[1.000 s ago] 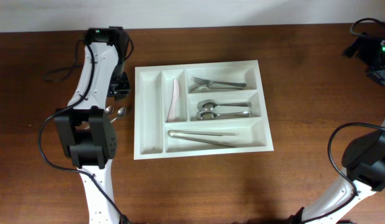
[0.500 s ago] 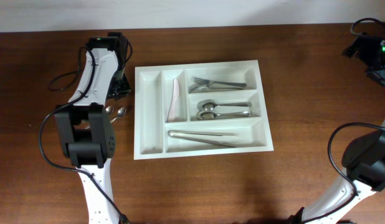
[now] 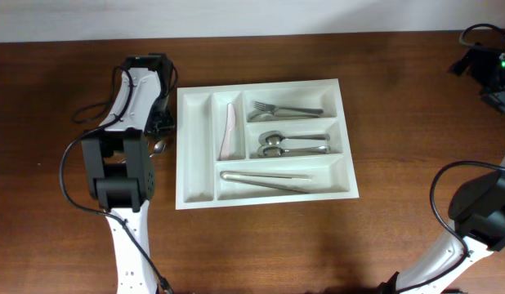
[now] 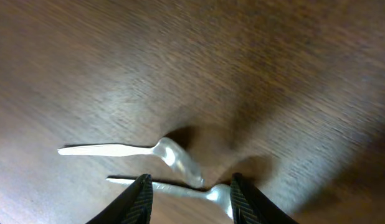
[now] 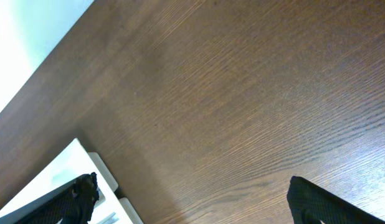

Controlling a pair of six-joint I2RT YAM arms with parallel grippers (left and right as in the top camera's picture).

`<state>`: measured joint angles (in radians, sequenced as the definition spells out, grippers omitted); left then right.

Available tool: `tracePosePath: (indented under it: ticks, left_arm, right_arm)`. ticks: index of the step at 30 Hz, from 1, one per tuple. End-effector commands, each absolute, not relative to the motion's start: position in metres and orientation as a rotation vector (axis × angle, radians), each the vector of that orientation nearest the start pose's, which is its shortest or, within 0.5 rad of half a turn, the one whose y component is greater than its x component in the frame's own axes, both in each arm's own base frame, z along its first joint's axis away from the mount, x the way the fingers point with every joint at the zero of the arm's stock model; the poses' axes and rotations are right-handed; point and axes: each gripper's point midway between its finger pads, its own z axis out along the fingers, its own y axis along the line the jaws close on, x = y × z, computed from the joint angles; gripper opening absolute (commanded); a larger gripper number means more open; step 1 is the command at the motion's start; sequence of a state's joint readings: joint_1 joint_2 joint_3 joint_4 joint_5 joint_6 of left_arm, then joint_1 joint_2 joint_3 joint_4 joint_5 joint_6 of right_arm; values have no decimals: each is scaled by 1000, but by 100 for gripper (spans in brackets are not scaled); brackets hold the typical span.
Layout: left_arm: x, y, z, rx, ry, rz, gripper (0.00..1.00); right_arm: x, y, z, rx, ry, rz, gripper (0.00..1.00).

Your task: Pack container

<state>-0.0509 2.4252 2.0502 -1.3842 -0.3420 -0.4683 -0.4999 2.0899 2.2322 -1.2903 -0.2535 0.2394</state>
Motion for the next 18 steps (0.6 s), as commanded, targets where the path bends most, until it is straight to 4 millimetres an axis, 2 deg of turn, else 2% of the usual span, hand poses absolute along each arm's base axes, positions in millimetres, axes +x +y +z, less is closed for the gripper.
tracePosePath:
  ticks: [1,9,13,18]
  left_arm:
    - [423,43,14,-619,3127,659,43]
    - [421,54,15,-636,3120,699,39]
    - [422,55,16,-633,3114,711,34]
    - [421,57,15,-629,3112,728,32]
  right_arm:
    - [444,-195,218,916,2520,272,99]
    - [444,-195,218,916,2520,272,99]
    - [444,-195,218,916,2520,272,99]
    - [444,-195,218,916,2520,272,99]
